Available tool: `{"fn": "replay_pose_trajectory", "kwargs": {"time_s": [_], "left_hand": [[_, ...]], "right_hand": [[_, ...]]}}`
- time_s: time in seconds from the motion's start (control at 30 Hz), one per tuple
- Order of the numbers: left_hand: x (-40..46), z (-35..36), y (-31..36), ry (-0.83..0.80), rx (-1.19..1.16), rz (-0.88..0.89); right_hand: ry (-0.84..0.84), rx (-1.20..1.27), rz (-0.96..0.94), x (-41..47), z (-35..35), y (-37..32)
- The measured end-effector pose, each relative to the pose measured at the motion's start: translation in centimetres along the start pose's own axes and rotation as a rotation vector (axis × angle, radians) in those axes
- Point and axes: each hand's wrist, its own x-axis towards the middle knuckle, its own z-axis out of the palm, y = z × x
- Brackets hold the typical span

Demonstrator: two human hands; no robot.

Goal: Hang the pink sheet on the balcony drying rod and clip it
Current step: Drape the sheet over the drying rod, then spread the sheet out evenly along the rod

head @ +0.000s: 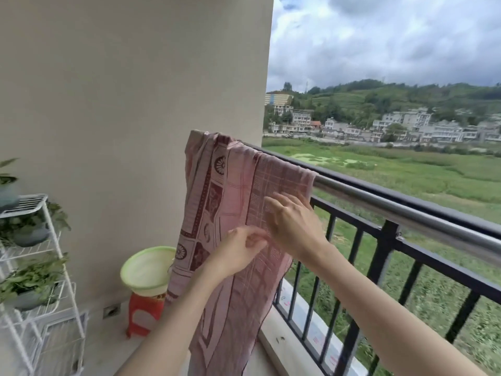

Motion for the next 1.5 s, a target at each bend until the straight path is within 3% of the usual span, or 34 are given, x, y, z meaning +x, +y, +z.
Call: {"fn": "replay_pose_trajectory", "kwargs": {"time_s": [0.2, 0.4, 0.63, 0.8, 1.03, 1.17, 1.5], "left_hand": [[-1.4, -2.6, -10.2, 0.057, 0.150, -0.101], [-2.5, -7.7, -23.3, 0.119, 0.202, -0.235], [0.5, -13.4, -38.4, 0.006, 0.216, -0.351], [4.4, -14.9, -46.3, -0.142, 0.183, -0.389], [12.3, -13.5, -58.6, -0.353, 0.213, -0.437], [18.2, -11.5, -67.1, -0.408, 0.237, -0.472], [30.0, -4.0, -85.5, -0.556, 0.237, -0.491]], "right_hand": [[-0.249, 0.057, -0.005, 1.8, 8.2, -3.8], [-0.323, 0.088, -0.085, 7.1, 19.0, -10.4], [-0.385, 0.176, -0.008, 14.3, 32.3, -18.1], [-0.416, 0.224, 0.055, 18.5, 40.3, -20.0], [-0.493, 0.201, 0.072, 26.1, 54.1, -19.6], [-0.519, 0.098, 0.015, 31.2, 63.4, -19.0], [-0.705, 0.061, 0.134, 40.5, 86.3, -15.1]]}}
